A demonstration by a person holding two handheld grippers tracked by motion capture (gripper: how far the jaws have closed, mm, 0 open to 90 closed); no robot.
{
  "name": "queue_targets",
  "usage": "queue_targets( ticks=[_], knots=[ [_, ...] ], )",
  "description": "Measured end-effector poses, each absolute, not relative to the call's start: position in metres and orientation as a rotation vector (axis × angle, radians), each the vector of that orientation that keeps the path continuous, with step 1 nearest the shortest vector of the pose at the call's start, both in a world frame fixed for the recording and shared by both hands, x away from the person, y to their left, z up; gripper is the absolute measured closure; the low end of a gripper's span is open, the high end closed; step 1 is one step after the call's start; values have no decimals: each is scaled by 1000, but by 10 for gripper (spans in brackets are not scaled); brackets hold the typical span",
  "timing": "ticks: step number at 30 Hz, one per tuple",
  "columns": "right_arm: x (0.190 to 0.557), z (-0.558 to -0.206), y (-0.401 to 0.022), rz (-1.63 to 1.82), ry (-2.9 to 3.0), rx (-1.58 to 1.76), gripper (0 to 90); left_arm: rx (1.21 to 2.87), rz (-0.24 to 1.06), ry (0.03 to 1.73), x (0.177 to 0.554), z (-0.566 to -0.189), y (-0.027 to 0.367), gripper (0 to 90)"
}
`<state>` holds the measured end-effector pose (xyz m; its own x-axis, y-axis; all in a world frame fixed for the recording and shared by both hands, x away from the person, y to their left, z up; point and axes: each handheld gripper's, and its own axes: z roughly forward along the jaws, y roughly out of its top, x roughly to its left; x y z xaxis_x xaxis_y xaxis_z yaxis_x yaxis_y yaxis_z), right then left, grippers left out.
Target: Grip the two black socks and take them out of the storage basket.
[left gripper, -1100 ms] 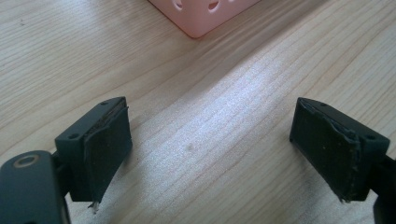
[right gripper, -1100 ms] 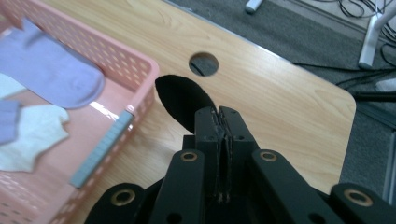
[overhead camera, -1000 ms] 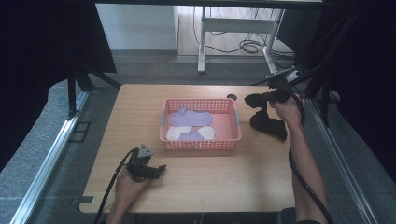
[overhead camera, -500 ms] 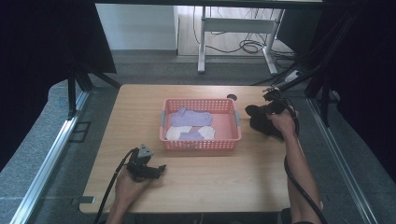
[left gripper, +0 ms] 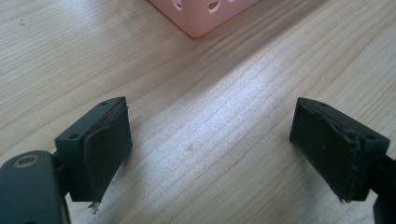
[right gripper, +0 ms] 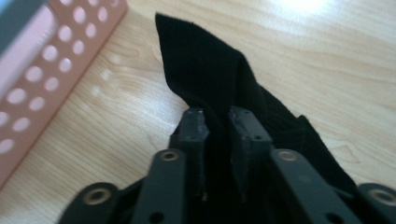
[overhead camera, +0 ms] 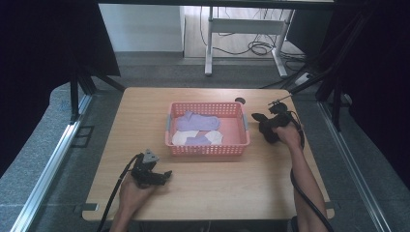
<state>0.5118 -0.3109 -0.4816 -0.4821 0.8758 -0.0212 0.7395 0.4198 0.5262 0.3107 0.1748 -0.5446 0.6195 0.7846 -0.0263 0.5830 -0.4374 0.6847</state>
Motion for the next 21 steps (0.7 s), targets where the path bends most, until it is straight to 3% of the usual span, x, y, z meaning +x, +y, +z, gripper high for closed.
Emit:
queue_targets(
  ticks=[9, 21],
  knots=[
    [507, -469, -306, 708, 2382, 1349, 491, 2175, 390, 1068, 311, -545, 175, 124],
    [495, -453, -300, 745, 2386, 1277, 337, 2176, 390, 1068, 311, -545, 175, 124]
  ],
)
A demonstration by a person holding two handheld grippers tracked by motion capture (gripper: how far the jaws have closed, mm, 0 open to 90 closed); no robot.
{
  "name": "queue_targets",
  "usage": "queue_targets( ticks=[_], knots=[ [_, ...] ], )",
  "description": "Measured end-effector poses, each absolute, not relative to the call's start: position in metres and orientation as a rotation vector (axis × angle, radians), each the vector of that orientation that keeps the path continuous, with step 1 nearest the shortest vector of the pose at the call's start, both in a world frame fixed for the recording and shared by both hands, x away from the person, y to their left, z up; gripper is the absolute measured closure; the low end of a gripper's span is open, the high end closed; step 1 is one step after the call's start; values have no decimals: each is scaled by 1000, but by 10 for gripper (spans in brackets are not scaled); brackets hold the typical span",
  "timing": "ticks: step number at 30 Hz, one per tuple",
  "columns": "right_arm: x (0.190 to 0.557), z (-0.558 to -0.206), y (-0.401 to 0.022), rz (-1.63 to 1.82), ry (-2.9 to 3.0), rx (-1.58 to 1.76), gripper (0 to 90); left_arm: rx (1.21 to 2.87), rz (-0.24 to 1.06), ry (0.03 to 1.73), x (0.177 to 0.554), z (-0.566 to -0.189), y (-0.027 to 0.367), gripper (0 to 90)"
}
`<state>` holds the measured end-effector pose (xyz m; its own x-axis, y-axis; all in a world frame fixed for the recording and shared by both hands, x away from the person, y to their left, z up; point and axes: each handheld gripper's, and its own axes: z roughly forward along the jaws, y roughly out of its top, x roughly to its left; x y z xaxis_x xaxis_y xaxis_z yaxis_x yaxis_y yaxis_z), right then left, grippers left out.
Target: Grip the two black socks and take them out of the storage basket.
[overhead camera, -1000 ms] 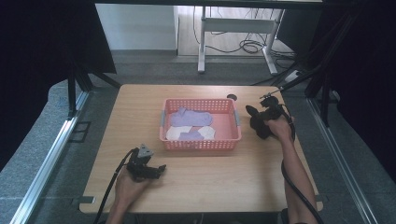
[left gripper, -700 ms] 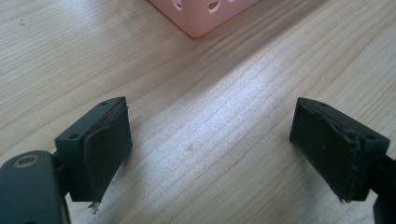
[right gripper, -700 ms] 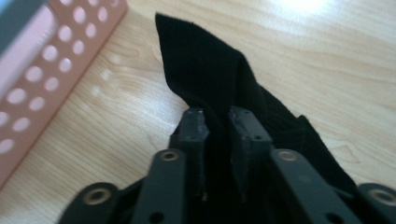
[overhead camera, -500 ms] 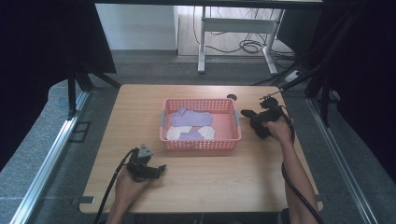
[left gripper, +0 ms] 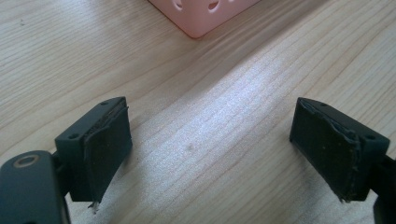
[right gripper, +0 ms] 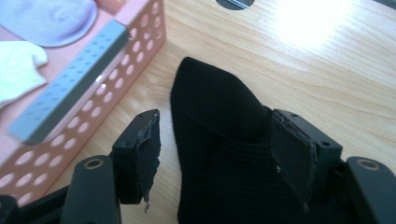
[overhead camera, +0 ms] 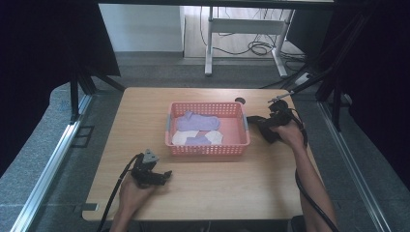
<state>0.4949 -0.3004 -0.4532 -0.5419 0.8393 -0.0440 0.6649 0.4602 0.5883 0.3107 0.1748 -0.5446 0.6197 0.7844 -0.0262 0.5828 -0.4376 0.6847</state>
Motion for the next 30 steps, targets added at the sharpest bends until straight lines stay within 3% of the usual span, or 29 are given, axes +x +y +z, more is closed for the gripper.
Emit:
queue_targets(
  ticks=[18, 30],
  knots=[
    [455, -424, -297, 802, 2426, 1171, 186, 2181, 391, 1065, 311, -544, 175, 124],
    [426, -410, -288, 790, 2461, 1095, 152, 2181, 390, 1064, 311, -544, 175, 125]
  ],
)
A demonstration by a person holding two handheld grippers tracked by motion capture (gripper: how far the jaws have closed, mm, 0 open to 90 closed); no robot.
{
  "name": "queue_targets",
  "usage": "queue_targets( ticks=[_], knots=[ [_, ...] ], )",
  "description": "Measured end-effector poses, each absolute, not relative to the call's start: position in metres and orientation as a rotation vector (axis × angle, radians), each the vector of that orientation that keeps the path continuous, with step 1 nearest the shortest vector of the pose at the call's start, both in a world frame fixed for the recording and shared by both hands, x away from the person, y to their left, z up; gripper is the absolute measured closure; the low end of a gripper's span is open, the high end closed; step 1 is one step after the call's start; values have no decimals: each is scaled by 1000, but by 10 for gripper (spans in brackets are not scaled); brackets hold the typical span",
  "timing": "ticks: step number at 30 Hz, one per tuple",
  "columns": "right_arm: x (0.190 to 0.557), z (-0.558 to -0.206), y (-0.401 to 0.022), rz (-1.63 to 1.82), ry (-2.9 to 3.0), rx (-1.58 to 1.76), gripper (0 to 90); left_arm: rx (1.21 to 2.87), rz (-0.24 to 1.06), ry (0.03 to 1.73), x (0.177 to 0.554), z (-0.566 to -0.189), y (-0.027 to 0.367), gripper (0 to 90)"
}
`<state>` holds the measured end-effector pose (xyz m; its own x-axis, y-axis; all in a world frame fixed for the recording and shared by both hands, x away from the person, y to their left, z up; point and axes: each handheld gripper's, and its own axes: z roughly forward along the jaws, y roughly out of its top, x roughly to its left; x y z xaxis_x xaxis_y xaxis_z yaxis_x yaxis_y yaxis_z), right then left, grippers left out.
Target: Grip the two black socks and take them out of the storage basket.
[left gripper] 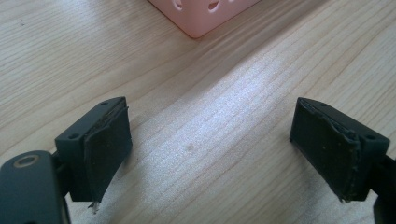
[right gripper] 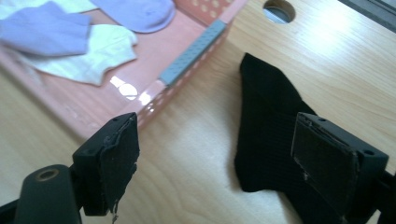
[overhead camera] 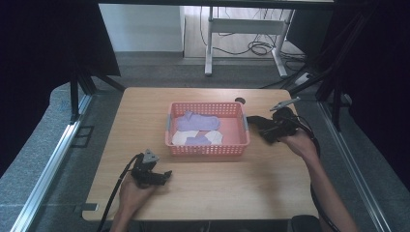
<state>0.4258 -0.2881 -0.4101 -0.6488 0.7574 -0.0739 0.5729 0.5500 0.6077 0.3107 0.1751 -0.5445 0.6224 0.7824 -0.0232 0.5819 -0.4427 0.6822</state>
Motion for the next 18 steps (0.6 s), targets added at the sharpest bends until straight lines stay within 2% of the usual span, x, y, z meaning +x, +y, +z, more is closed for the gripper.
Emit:
queue_targets(
  ticks=[9, 18],
  knots=[
    [401, -413, -274, 830, 2499, 1039, 143, 2182, 392, 1063, 311, -544, 175, 125],
    [383, -437, -255, 879, 2546, 1009, 143, 2183, 393, 1061, 311, -544, 175, 125]
  ],
)
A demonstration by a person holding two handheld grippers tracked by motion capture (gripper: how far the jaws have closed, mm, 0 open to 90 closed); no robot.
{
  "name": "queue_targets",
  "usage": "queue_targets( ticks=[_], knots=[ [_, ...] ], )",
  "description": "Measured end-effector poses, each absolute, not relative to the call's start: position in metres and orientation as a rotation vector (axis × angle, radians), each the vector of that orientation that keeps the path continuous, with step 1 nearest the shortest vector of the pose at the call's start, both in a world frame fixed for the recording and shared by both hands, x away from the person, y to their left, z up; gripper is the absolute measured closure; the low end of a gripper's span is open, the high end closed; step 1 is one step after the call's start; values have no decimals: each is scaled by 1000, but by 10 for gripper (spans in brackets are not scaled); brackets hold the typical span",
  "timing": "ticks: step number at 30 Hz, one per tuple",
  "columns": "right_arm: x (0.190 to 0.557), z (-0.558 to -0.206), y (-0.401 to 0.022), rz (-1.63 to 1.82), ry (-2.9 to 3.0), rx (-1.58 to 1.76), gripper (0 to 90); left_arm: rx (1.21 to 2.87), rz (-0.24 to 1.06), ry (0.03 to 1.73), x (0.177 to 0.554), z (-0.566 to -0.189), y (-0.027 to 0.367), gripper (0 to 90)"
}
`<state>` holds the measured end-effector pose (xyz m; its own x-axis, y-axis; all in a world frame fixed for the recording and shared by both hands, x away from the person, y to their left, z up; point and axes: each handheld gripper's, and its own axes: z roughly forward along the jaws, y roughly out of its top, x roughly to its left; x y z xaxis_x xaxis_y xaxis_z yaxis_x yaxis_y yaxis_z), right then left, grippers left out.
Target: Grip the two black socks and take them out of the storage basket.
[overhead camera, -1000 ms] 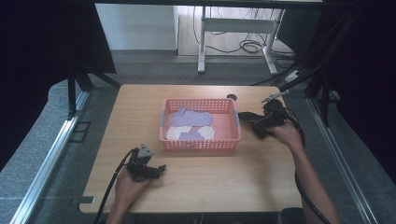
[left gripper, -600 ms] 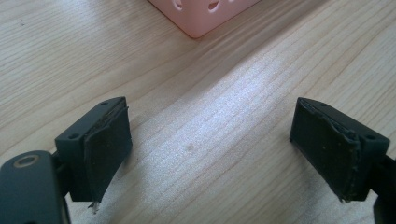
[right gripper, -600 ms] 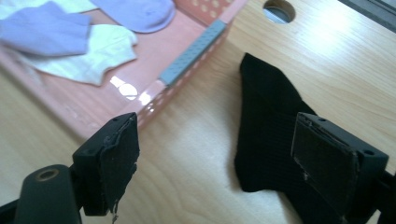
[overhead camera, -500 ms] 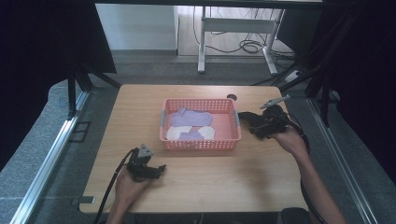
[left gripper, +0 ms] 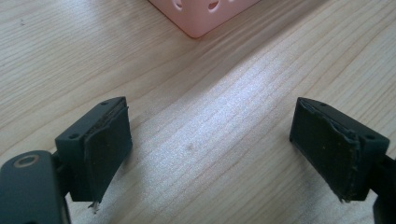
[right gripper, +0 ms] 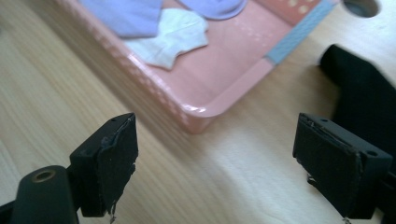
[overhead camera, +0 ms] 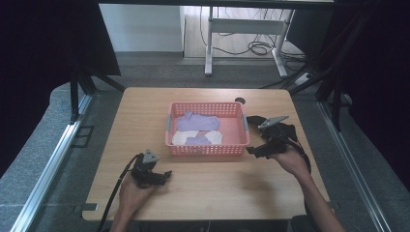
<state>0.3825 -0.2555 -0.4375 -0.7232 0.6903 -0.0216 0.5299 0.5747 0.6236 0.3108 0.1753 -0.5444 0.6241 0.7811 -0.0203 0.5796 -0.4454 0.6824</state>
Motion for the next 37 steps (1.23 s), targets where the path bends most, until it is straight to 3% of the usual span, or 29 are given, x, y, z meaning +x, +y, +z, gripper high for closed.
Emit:
queue_targets(
  ticks=[24, 37],
  knots=[
    [350, -524, -220, 851, 2669, 938, 143, 2173, 391, 1069, 310, -545, 175, 126],
    [344, -540, -222, 1005, 2581, 879, 60, 2175, 392, 1065, 310, -545, 175, 125]
  ],
)
